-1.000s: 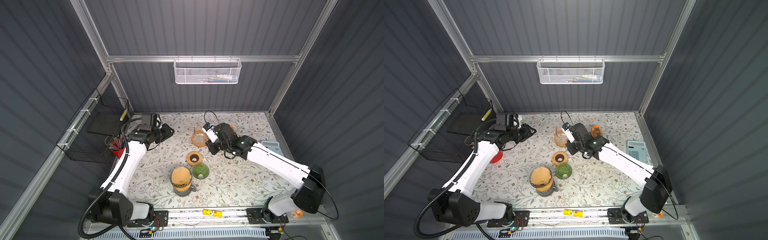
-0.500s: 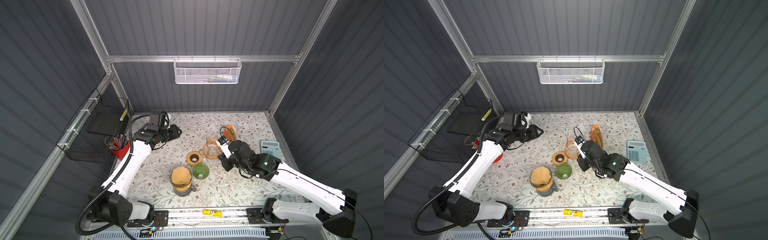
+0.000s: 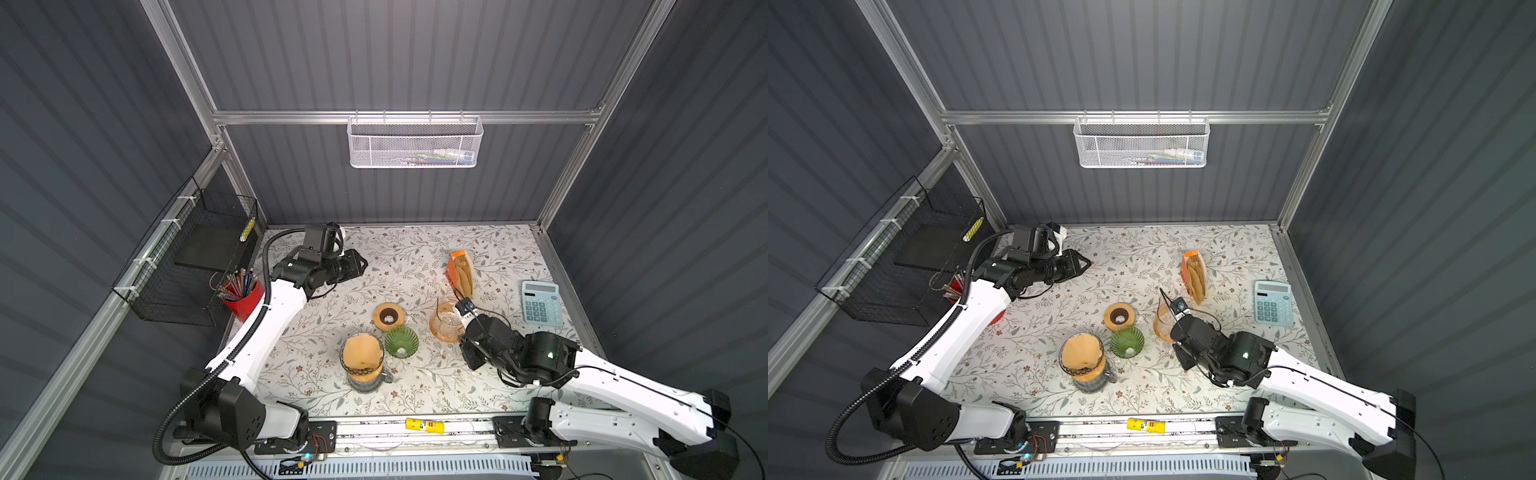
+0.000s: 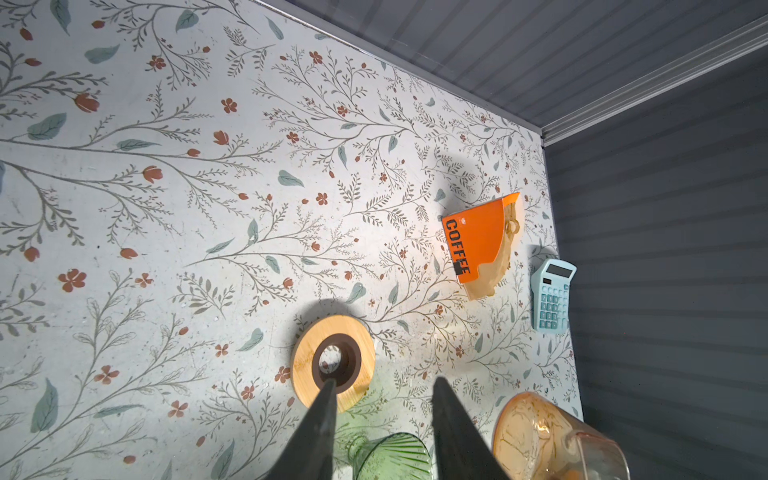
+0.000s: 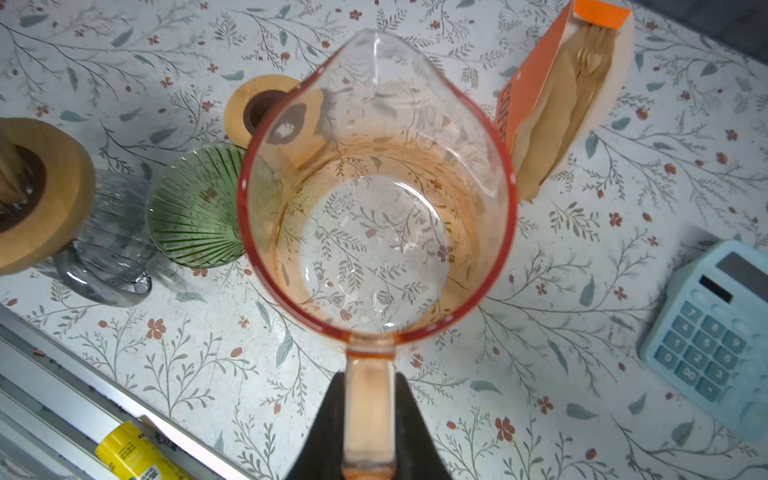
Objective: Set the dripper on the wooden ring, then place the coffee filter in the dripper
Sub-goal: 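Carry the pink pitcher with the right gripper toward the robot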
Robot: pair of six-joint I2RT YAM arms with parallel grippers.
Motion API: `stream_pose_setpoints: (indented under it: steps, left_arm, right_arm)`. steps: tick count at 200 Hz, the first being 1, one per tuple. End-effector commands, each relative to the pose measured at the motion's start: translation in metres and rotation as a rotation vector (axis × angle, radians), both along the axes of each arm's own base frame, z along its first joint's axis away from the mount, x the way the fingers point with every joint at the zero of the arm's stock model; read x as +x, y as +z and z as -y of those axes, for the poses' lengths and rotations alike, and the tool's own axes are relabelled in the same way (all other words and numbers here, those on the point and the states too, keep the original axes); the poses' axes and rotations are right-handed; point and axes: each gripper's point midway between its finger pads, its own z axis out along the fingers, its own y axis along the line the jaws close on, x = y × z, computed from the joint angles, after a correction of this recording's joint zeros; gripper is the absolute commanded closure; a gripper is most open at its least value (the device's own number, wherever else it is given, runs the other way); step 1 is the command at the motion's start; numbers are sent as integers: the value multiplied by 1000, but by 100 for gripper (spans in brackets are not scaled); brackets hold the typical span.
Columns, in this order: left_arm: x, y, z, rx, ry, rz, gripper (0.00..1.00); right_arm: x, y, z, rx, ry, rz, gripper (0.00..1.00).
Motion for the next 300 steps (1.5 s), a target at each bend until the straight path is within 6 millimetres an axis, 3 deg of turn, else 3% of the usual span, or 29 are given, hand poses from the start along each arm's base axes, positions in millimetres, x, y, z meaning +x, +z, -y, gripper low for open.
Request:
stream_pose_setpoints:
  steps: [1, 47, 104, 142, 300]
  left_arm:
    - [4, -2, -4, 37, 14, 7, 61]
    - [5, 1, -6, 68, -2, 11, 61]
    - [-3, -18, -6, 25, 21, -6, 61]
    - [-5, -13, -11, 26, 47, 9, 61]
    - [-5, -12, -15, 22, 75, 10, 61]
  right_arm:
    - [-2, -3, 7, 16, -62, 16, 100]
    - [-12, -19, -1, -23, -45, -17, 100]
    - [-36, -41, -3, -15, -14, -69, 100]
    - [-45, -57, -3, -29, -9, -92, 100]
    - [-72, -94, -19, -31, 59, -182, 100]
